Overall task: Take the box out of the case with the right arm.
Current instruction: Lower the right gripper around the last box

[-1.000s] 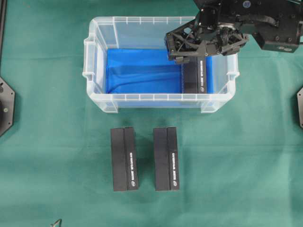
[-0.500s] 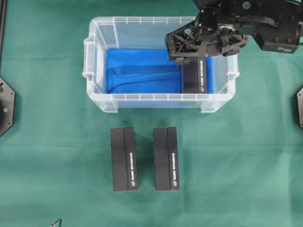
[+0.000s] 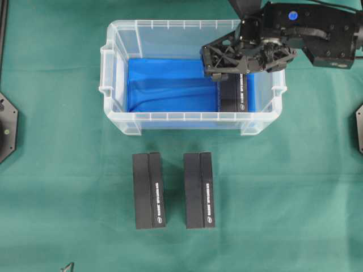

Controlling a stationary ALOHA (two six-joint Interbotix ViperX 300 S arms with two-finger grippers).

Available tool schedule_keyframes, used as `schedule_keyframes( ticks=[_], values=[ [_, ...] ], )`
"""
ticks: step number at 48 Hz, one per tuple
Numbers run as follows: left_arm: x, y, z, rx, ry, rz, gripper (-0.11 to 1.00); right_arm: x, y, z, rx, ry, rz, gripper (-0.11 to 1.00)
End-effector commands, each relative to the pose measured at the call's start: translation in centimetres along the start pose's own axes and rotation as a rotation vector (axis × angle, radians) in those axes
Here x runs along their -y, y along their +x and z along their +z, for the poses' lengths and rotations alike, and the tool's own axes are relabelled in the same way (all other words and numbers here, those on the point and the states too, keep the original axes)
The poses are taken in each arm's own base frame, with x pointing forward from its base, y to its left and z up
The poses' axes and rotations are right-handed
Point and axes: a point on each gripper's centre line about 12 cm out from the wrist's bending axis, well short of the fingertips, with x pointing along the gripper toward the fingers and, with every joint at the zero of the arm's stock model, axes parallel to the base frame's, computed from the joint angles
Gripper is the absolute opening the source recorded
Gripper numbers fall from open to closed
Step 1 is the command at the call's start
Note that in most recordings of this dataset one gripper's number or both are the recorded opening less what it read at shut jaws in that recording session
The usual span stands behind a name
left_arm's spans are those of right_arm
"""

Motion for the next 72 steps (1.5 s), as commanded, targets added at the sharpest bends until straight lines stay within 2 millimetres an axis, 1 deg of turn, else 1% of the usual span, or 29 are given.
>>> schedule_keyframes(
  ticks=[1, 9, 23, 28, 49, 52, 54, 58, 72],
  values=[
    [0.0, -0.3, 0.4, 0.014, -0.001, 0.0, 0.02, -0.2, -0.4, 0.0, 0.011, 0.003, 0.031, 0.89],
    [0.0, -0.3, 0.4, 0.013, -0.003, 0.001, 0.02, 0.0, 1.2, -0.3, 0.005, 0.007, 0.025, 0.89],
    [0.0, -0.4, 0.4, 0.016, -0.003, 0.0, 0.02, -0.2, 3.4, -0.7, -0.013, 0.014, 0.011, 0.89],
    [0.1, -0.4, 0.4, 0.014, -0.001, -0.002, 0.02, -0.3, 3.9, -0.8, -0.023, 0.023, 0.013, 0.89],
    [0.1, -0.4, 0.4, 0.014, -0.001, -0.002, 0.02, -0.4, 3.8, -0.9, -0.035, 0.037, 0.016, 0.88],
    [0.0, -0.3, 0.4, 0.013, -0.003, 0.001, 0.02, -0.5, 3.8, -0.9, -0.036, 0.038, 0.017, 0.85],
    [0.0, -0.4, 0.4, 0.016, -0.003, 0.0, 0.02, -0.5, 3.8, -0.9, -0.036, 0.038, 0.016, 0.81],
    [0.0, -0.4, 0.4, 0.016, -0.003, 0.0, 0.02, -0.6, 3.8, -1.0, -0.039, 0.039, 0.016, 0.65],
    [0.0, -0.4, 0.4, 0.015, -0.001, -0.002, 0.02, -0.8, 3.5, -0.9, -0.039, 0.049, 0.021, 0.65]
  ],
)
